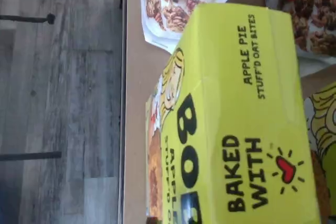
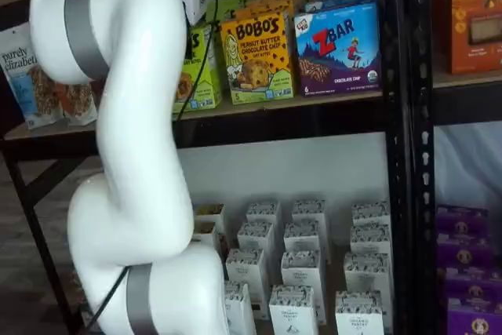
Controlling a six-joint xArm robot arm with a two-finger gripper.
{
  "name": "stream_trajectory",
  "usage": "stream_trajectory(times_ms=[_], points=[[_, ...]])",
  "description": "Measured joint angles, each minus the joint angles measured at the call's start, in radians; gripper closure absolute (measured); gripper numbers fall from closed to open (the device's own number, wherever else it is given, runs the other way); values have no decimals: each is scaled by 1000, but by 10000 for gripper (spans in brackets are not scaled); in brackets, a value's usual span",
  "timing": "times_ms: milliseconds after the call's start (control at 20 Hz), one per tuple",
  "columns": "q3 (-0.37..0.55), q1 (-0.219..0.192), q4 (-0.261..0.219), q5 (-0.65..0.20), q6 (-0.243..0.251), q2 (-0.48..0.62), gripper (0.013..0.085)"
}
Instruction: Pick the green box on the top shelf, the fourth from the left
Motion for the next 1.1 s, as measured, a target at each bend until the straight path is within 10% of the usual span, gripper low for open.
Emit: stream_trajectory(times_ms=[1100], points=[[-29,8,-15,21,12,10,490]])
